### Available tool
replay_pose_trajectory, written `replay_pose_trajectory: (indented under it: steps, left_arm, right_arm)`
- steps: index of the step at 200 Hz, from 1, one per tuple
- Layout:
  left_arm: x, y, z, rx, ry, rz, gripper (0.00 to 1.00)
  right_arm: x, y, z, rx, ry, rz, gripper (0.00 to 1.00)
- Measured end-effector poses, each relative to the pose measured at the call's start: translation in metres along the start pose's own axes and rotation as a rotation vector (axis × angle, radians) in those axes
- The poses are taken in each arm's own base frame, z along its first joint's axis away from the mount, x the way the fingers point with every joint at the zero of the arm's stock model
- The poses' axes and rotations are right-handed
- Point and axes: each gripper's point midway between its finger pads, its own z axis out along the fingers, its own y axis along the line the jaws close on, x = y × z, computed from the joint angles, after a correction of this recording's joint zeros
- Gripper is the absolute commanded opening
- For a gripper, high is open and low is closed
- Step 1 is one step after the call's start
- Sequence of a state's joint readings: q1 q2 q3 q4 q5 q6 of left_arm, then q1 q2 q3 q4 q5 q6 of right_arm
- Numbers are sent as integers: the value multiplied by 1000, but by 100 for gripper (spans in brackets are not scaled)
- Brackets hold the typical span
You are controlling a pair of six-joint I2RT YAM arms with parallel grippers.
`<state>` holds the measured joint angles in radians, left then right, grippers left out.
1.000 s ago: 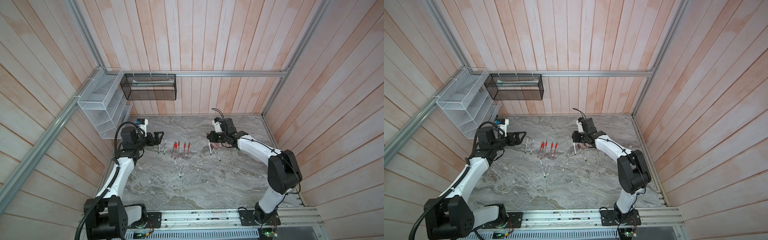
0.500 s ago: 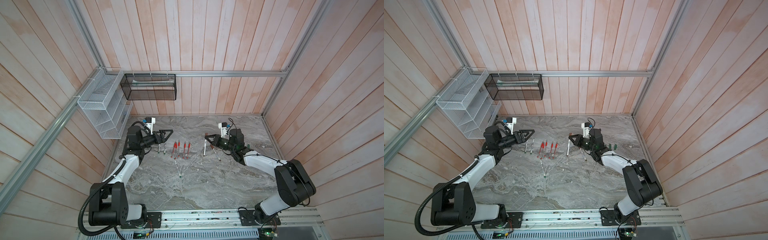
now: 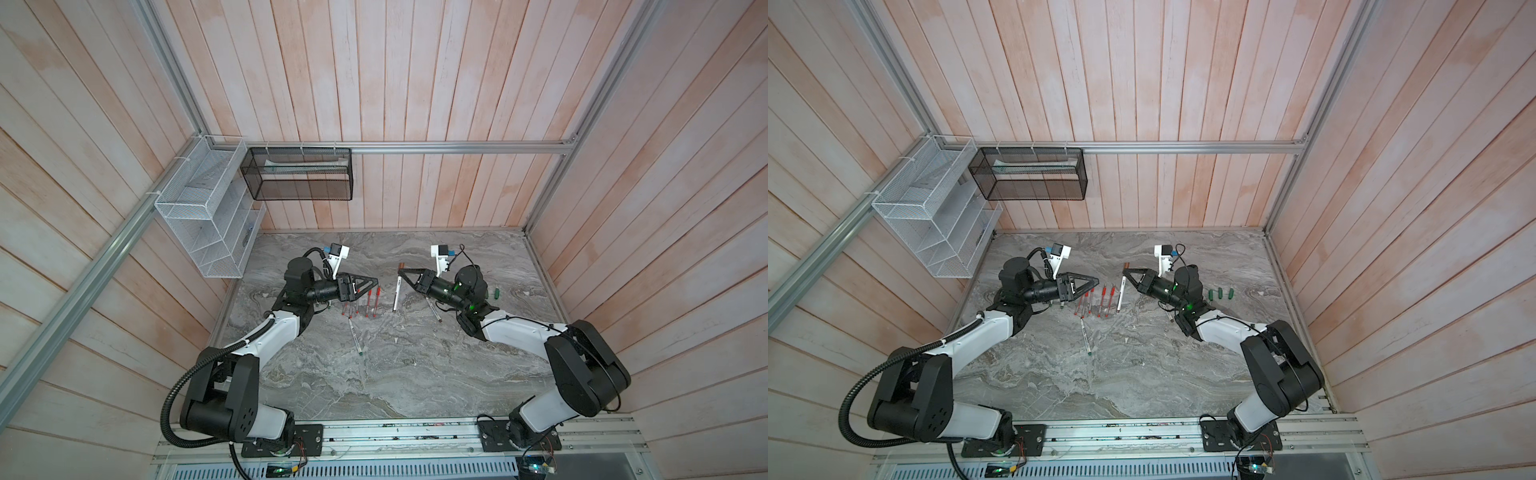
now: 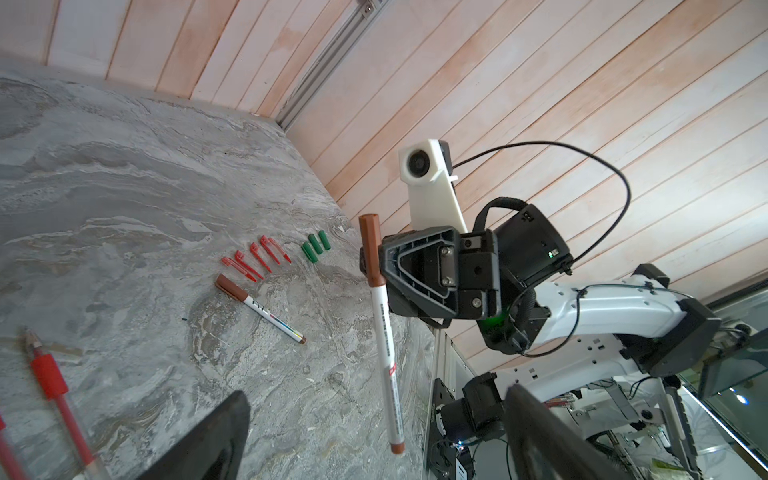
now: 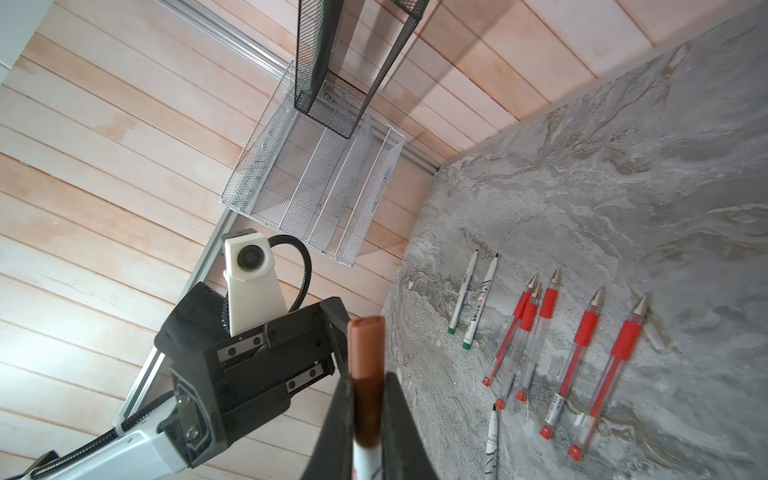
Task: Open the pen caps
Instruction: 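Lift the brown-capped marker with the right gripper while the left moves in, then grip the white marker body with the left gripper while the right holds the cap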
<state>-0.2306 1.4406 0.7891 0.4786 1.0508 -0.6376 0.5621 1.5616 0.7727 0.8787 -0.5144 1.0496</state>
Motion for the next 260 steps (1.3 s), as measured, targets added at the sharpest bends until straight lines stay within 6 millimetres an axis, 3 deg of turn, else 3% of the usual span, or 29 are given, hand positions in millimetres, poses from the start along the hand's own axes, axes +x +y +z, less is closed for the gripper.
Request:
replay_pose_trajectory:
  steps: [49,127,151,242,260]
  left_arm:
    - [6,-3,12,17,34,-8,81]
    - [16,-12,28,41,89,20,32]
    - [16,-11,28,36,90,13,23]
    - [20,-10,30,31,100,29,18]
    - [20,-9,31,24,99,26,3]
  right_arm:
    - [10,12,8,-46,16,6,6]
    - [17,27,22,-93,36,5,6]
    - [17,28,23,-94,36,7,6]
    - [16,25,23,-80,28,4,6]
    - [16,26,23,-82,26,-12,6]
